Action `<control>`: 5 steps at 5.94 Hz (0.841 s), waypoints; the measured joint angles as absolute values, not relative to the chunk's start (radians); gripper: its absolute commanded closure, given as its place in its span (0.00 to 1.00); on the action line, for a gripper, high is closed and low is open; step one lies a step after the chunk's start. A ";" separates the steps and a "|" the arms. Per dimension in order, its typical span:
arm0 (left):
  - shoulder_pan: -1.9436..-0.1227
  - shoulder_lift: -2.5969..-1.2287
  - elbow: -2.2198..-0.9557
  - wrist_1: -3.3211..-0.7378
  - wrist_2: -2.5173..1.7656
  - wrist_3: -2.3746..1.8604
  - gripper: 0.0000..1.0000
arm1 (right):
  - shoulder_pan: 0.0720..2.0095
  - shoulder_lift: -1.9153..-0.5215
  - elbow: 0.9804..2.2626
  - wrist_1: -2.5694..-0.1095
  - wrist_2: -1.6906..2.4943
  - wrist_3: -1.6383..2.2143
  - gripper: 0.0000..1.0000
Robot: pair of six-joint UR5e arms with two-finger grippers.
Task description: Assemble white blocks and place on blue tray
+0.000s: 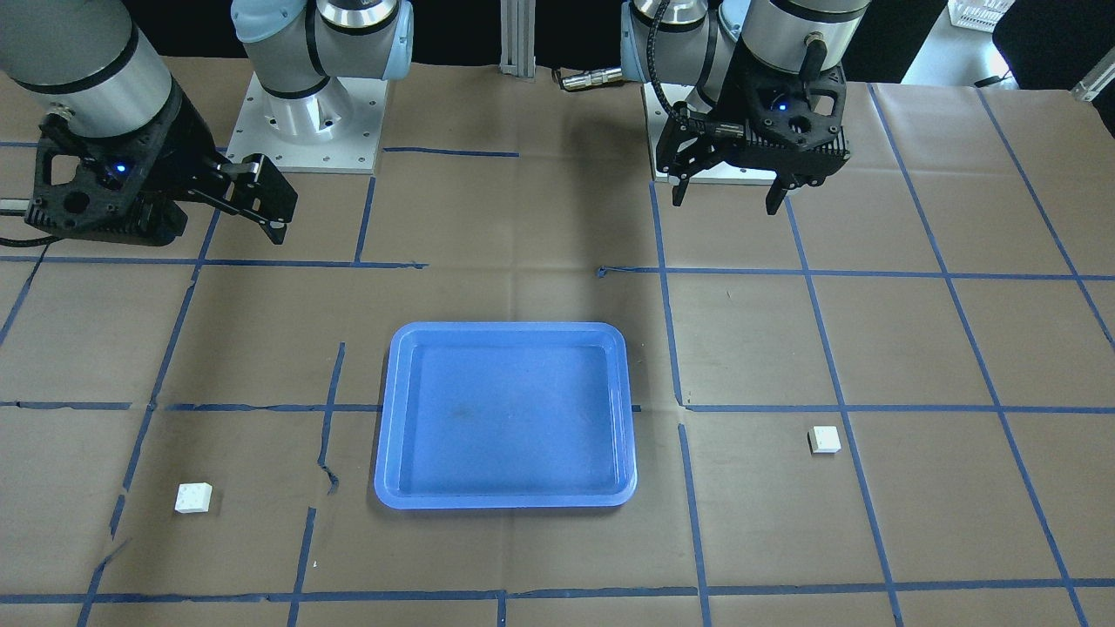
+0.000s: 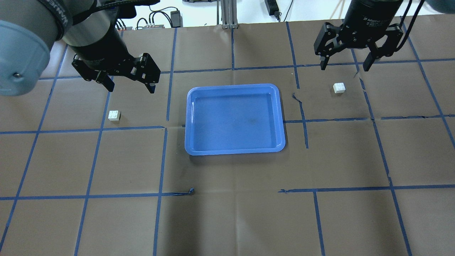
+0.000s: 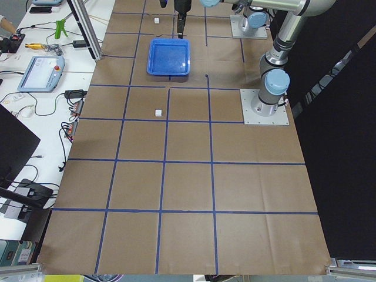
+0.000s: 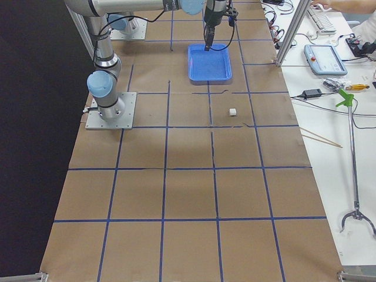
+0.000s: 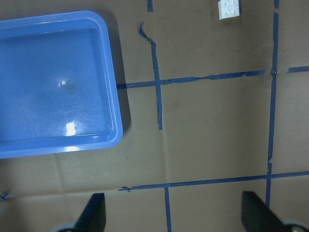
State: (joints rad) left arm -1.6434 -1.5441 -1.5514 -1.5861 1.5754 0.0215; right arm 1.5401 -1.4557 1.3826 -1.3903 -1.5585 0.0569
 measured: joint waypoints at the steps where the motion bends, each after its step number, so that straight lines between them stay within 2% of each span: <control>1: -1.642 -1.543 -1.553 -1.586 1.575 0.021 0.01 | 1.540 -1.456 1.383 -1.390 -1.559 0.057 0.00; 5: -1.632 -1.558 -1.565 -1.565 1.576 0.023 0.01 | 1.534 -1.457 1.380 -1.396 -1.566 0.040 0.00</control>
State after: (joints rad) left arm -1.6315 -1.5575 -1.5653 -1.5646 1.5764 0.0226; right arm 1.5340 -1.4571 1.3804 -1.3958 -1.5659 0.0398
